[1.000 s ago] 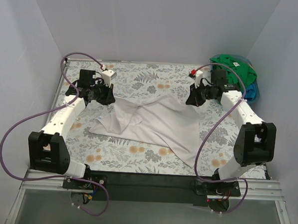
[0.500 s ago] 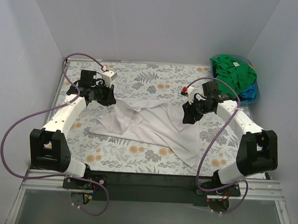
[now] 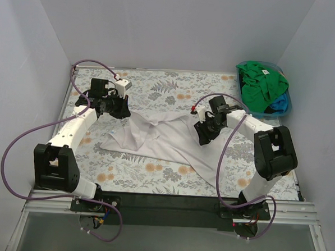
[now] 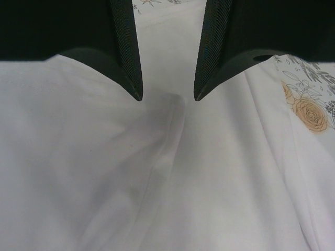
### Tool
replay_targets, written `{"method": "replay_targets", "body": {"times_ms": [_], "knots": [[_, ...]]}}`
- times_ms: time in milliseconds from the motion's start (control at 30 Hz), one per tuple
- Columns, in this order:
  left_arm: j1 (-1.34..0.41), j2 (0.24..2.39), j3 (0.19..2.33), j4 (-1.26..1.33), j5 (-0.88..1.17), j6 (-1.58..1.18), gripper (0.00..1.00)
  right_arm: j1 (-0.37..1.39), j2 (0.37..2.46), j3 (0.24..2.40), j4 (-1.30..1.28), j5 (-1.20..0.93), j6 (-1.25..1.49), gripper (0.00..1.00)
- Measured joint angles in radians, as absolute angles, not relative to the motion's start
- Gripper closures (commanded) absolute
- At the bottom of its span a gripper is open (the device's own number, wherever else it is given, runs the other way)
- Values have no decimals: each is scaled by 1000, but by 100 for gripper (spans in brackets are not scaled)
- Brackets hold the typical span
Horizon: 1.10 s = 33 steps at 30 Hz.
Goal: Fold and stack the t-shirts
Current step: Flatten the tshirt out
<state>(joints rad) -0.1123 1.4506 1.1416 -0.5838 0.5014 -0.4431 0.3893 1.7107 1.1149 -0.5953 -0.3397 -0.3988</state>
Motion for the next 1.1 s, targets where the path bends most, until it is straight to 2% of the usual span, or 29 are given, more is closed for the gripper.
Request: {"method": "replay_targets", "body": {"times_ms": [233, 400, 467, 533, 800, 1100], "knots": [[-112, 1451, 1142, -584, 501, -443, 100, 421, 1760, 1115, -580, -308, -391, 55], [-112, 1451, 1142, -583, 502, -443, 100, 426, 1771, 1115, -571, -297, -388, 76], [-111, 1451, 1142, -583, 502, -443, 100, 426, 1771, 1115, -570, -294, -386, 93], [-109, 1451, 1142, -583, 502, -443, 100, 426, 1771, 1116, -572, -292, -376, 99], [-62, 1458, 1175, -609, 509, -450, 100, 426, 1726, 1164, -613, -240, -384, 99], [105, 1605, 1600, -656, 516, -449, 100, 426, 1588, 1444, -654, -16, -542, 99]]}}
